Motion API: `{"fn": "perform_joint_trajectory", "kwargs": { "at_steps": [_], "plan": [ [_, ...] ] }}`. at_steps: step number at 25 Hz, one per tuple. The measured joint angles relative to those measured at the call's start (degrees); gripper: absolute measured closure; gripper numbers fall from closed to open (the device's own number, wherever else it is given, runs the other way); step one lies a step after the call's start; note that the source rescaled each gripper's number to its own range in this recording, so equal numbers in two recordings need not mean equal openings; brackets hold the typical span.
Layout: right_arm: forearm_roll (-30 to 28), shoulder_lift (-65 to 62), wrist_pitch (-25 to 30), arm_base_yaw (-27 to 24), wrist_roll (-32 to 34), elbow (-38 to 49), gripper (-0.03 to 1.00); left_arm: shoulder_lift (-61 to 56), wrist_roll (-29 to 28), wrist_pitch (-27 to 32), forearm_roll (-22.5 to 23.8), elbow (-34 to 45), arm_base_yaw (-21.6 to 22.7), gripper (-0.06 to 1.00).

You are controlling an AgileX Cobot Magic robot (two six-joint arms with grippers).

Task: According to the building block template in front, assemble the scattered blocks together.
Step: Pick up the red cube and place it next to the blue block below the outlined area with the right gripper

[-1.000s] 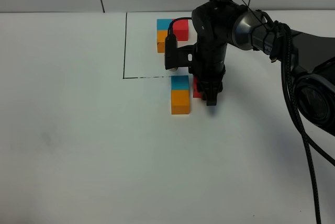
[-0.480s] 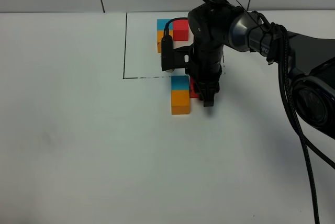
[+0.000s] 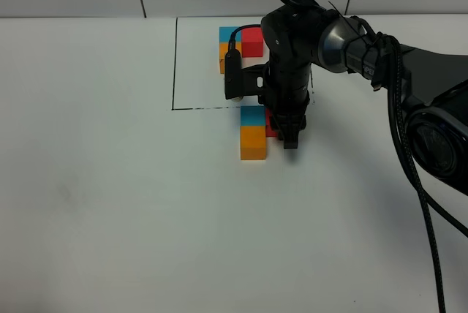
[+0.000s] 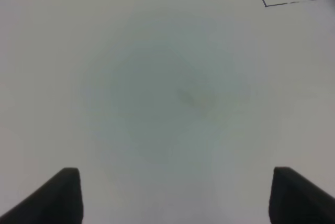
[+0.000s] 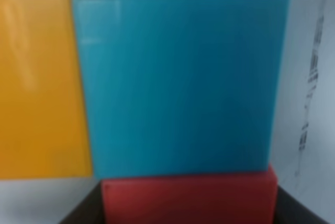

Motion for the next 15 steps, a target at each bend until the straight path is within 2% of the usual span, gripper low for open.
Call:
{"fn": "perform_joint_trajectory", "kwargs": {
  "at_steps": [15],
  "plan": [
    [0.0, 0.1, 0.0, 0.0, -1.7, -0.1, 0.97, 0.0, 0.0, 0.0, 0.0, 0.0, 0.0, 0.28]
  ]
}}
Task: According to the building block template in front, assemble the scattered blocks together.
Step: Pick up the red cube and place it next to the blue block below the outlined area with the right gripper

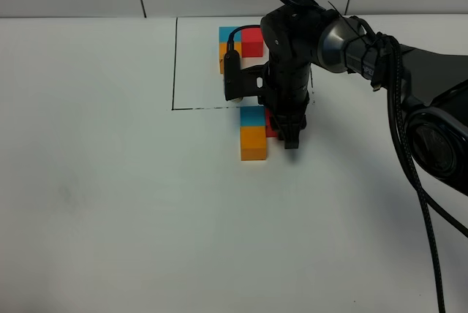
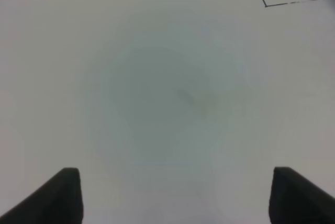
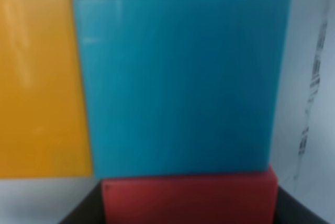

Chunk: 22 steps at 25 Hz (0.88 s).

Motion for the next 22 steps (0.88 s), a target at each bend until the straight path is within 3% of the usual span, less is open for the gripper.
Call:
{"fn": "perform_joint_trajectory", "kwargs": {
  "at_steps": [22],
  "plan": [
    [0.4, 0.0, -0.1, 0.0, -0.8, 0.0, 0.97, 0.0, 0.0, 0.0, 0.0, 0.0, 0.0, 0.28]
  ]
}}
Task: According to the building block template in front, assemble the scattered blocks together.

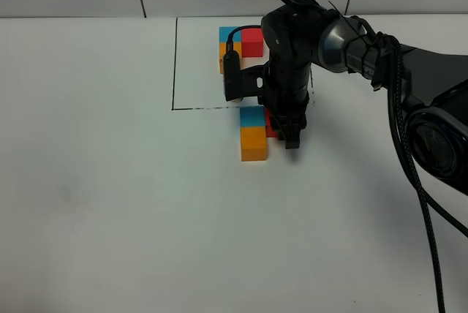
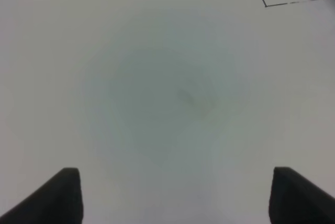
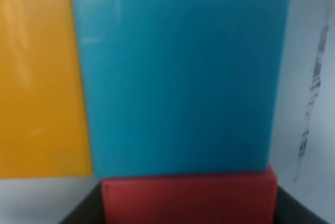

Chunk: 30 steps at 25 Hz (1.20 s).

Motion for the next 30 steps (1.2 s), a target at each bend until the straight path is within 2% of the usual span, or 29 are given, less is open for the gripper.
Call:
{"fn": "perform_joint_trajectory", "kwargs": {
  "at_steps": [2, 8, 10, 15, 20, 25, 30],
  "plan": [
    [-0.1, 0.0, 0.0, 0.0, 0.0, 0.0, 0.92, 0.0, 0.0, 0.0, 0.0, 0.0, 0.0, 0.28],
    [0.2, -0.4, -1.0, 0.0, 0.4, 0.0, 0.51, 0.0, 0.0, 0.0, 0.0, 0.0, 0.0, 0.28],
    [0.2, -0.8, -1.0, 0.0, 1.6, 0.2, 0.42, 0.0, 0.0, 0.0, 0.0, 0.0, 0.0, 0.28],
    [0.1, -2.5, 1.5, -0.8, 7.1, 0.5, 0.36, 0.0, 0.0, 0.0, 0.0, 0.0, 0.0, 0.28],
    [0.0, -6.6, 6.1, -4.6, 15.7, 0.6, 0.29, 0.0, 0.0, 0.0, 0.0, 0.0, 0.0, 0.28],
    [1.9, -10.1, 8.9, -10.9, 24.2, 0.6, 0.16, 0.0, 0.0, 0.0, 0.0, 0.0, 0.0, 0.28],
    [8.2, -13.6, 9.1, -19.1, 37.0, 0.6, 0.13, 0.0, 0.0, 0.0, 0.0, 0.0, 0.0, 0.28]
  ]
}}
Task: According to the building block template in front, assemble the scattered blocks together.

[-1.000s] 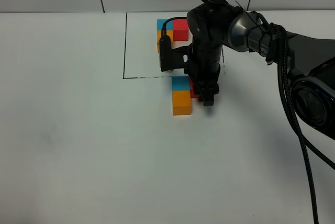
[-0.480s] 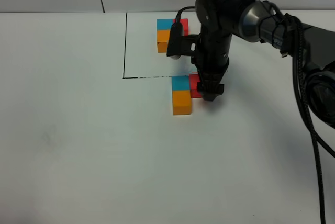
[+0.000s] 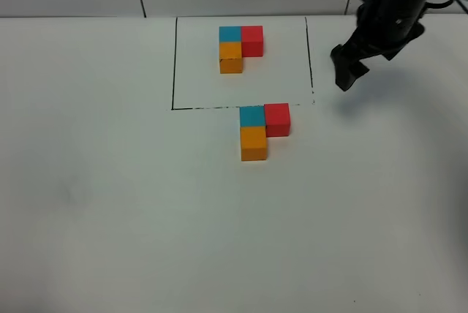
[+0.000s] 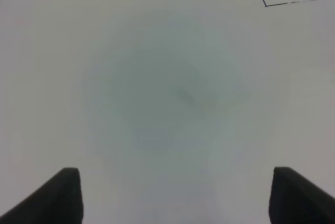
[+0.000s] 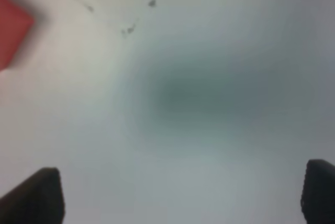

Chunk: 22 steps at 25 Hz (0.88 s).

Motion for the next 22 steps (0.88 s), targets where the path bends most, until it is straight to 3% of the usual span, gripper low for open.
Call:
{"fn": "perform_joint_trajectory", "kwargs": {
  "at_steps": [3, 6, 17, 22],
  "plan": [
    [0.3, -2.6, 0.0, -4.6, 7.1, 0.9, 0.13, 0.0, 0.0, 0.0, 0.0, 0.0, 0.0, 0.28],
    [0.4, -6.0, -0.3, -8.5, 10.1, 4.4, 0.13, 0.0, 0.1, 0.0, 0.0, 0.0, 0.0, 0.28],
    [0.4, -26.1, -11.1, -20.3, 12.6, 27.4, 0.13, 0.0, 0.1, 0.0, 0.0, 0.0, 0.0, 0.28],
    [0.4, -38.4, -13.4, -22.2, 12.9, 37.9, 0.13, 0.0, 0.1, 0.0, 0.0, 0.0, 0.0, 0.28]
  ]
}}
